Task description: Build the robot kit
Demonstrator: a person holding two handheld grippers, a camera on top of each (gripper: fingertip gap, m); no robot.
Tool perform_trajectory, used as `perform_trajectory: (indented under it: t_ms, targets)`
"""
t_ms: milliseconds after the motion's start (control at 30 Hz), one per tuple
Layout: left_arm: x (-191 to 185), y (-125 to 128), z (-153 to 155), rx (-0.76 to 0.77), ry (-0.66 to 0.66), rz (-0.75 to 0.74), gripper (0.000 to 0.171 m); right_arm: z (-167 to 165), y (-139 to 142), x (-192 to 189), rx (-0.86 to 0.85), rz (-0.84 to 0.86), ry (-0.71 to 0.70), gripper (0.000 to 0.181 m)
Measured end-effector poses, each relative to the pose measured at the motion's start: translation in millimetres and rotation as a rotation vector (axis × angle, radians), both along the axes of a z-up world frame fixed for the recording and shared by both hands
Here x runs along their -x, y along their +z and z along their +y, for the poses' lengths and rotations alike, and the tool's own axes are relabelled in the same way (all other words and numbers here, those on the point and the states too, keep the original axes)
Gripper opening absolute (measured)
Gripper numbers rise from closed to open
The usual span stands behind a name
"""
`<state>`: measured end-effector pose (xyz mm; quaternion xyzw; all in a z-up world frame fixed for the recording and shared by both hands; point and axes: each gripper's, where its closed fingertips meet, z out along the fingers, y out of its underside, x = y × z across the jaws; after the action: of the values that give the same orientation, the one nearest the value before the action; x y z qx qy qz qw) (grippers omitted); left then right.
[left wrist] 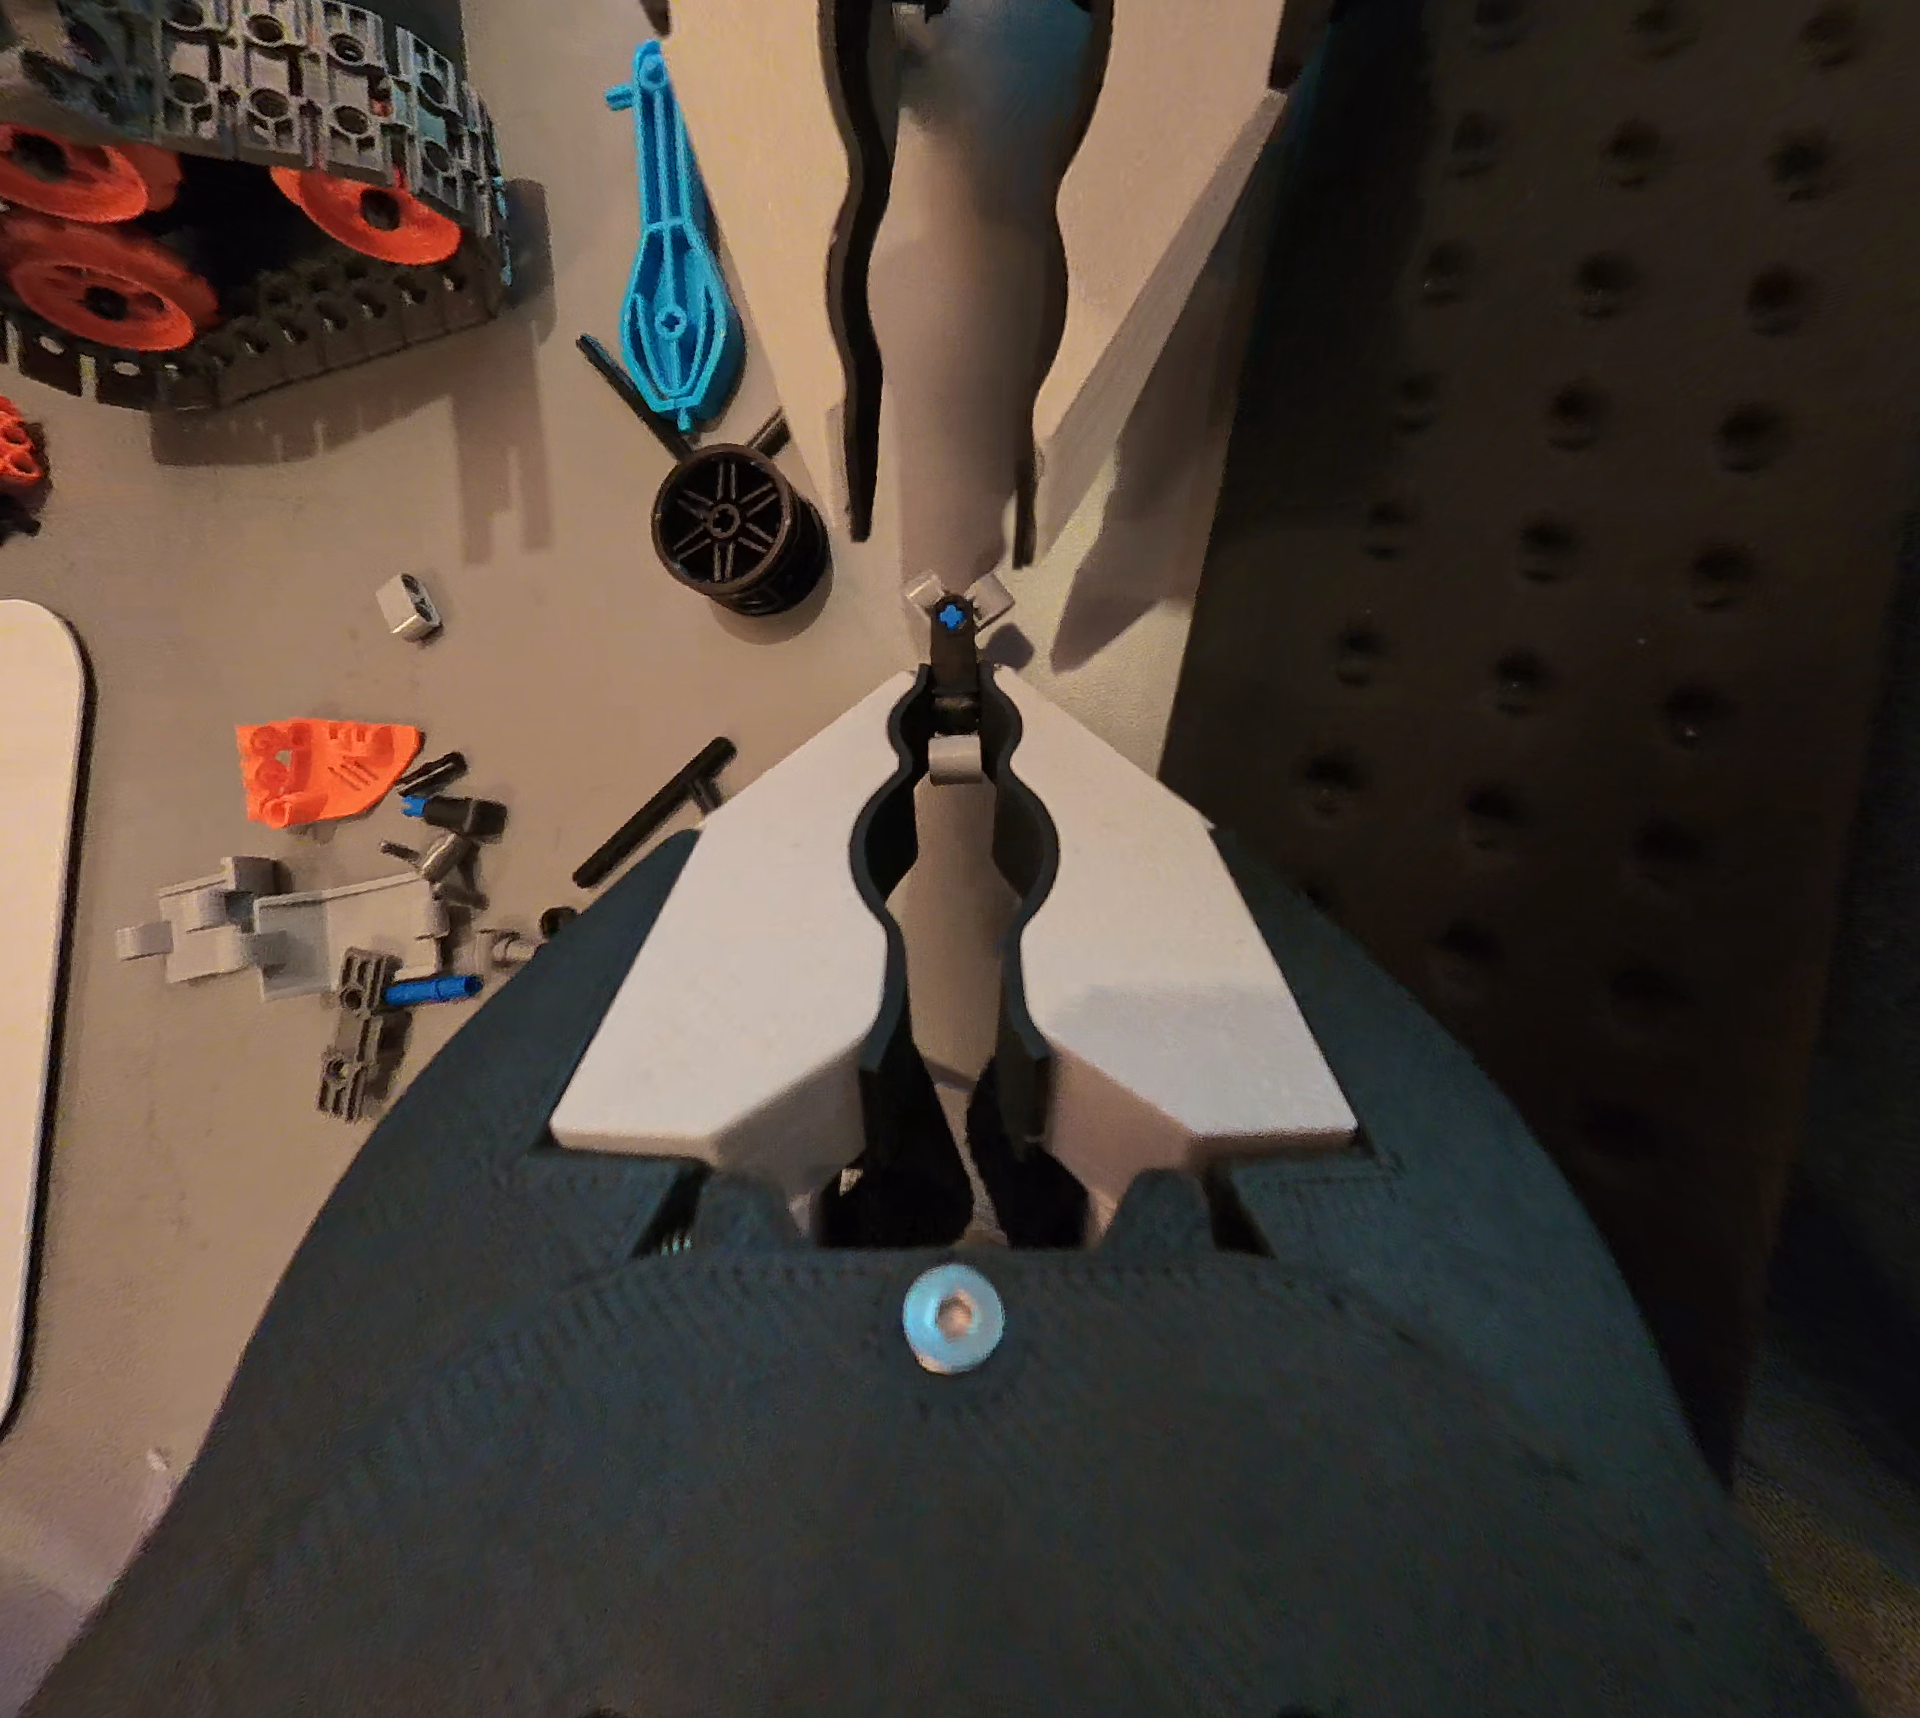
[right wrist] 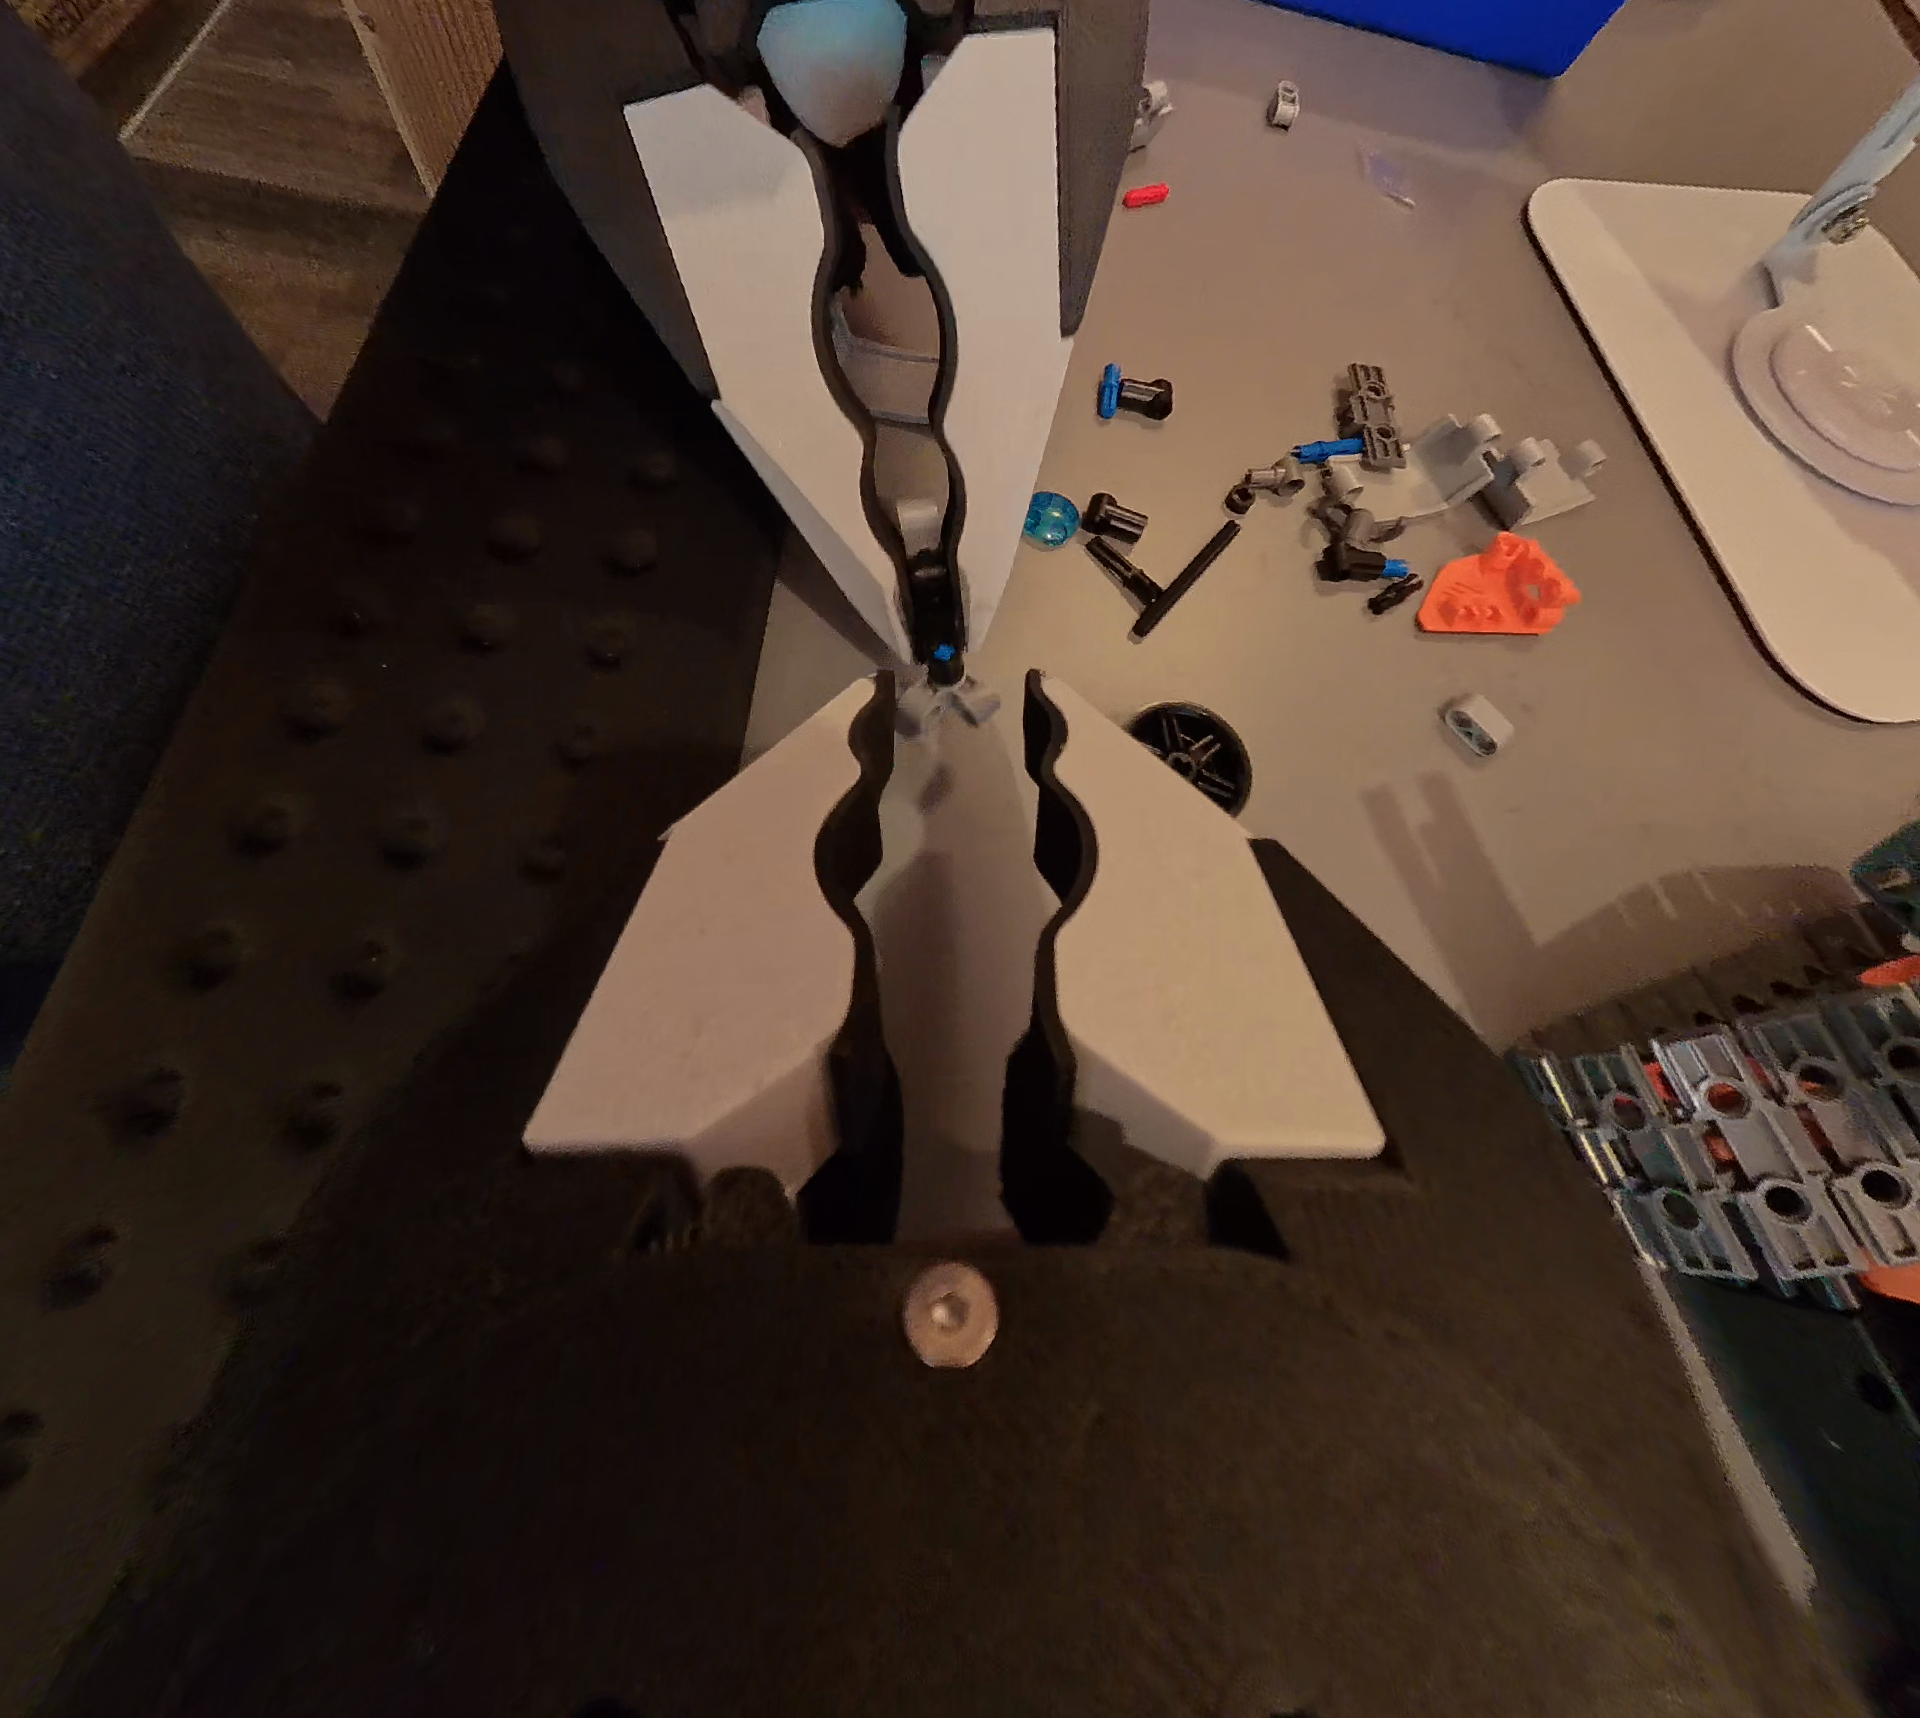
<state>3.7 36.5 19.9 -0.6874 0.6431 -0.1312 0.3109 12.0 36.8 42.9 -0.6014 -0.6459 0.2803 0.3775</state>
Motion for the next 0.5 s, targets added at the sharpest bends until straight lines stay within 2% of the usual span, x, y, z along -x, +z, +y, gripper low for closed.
perform_trajectory:
  t_ms: [167, 267, 300, 333, 500]
  targets:
    - [-4.7, -4.7, -6.4, 0.059, -0.004, 0.011, 0.005, -3.7, -16.9, 1.0, 0.000, -0.087, 0.012, 0.022]
    - [-5.0, -7.1, -6.0, 0.061, -0.001, 0.024, 0.005, -5.5, -20.1, 1.9, -0.001, -0.103, 0.018, 0.015]
    - [-5.1, -8.1, -6.3, 0.069, -0.001, 0.025, 0.005, -6.3, -21.9, 1.4, 0.001, -0.113, 0.024, 0.003]
    - [-4.8, -9.5, -6.7, 0.077, 0.000, 0.028, 0.006, -6.8, -24.0, 0.8, 0.000, -0.123, 0.029, 0.000]
    - [-2.7, -11.8, -6.7, 0.097, 0.015, 0.015, 0.005, -7.3, -25.0, 0.3, 0.013, -0.121, 0.030, 0.000]
